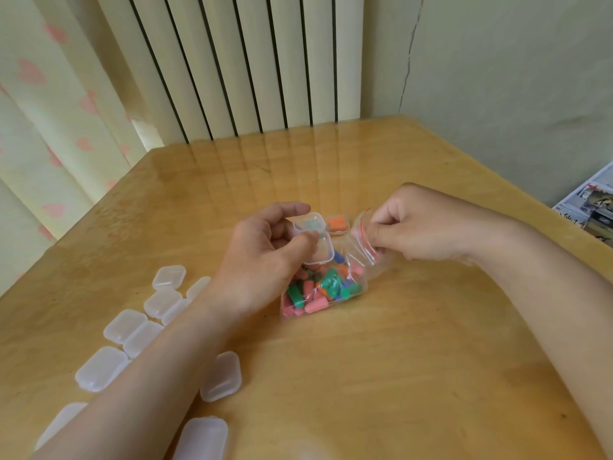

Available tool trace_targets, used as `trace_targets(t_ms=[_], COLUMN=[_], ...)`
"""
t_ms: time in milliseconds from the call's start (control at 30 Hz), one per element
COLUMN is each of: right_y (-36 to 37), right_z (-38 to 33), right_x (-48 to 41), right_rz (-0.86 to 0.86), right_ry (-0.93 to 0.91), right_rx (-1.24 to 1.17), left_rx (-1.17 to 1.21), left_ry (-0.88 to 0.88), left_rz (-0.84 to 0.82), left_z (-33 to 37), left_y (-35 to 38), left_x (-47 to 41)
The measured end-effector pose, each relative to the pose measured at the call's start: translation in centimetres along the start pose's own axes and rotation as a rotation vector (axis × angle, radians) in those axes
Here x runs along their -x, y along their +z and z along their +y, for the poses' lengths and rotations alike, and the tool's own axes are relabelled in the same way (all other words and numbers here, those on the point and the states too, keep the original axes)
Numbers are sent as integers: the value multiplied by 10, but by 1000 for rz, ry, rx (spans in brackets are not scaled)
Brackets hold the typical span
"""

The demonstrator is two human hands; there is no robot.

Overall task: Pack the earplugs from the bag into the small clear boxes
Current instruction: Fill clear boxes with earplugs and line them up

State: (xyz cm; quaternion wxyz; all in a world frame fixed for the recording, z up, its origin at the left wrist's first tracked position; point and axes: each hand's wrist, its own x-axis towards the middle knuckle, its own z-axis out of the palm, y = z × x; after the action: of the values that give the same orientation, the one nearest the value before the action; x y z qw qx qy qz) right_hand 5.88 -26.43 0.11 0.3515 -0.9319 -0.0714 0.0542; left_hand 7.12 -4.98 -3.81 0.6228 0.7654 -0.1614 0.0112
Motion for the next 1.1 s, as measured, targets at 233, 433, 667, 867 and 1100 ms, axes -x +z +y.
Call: trace_targets(t_ms=[233,433,667,867,1100], right_y=[5,11,3,10,30], right_z=[-1,2,7,-2,-7], right_x=[3,-3,-7,-4,-4], right_rz=[-211,-172,255,314,176], right_ry=[10,13,-7,-317,-439], right_rx=[7,164,222,-82,-248], left_rx=[0,-7,1,-32,-23], left_ry=[-4,8,17,-3,7], left_rz=[-5,-19,-13,-49,-98], left_z=[2,-1,-1,0,2], left_y=[1,1,2,1,-1], left_x=[1,1,0,1,2])
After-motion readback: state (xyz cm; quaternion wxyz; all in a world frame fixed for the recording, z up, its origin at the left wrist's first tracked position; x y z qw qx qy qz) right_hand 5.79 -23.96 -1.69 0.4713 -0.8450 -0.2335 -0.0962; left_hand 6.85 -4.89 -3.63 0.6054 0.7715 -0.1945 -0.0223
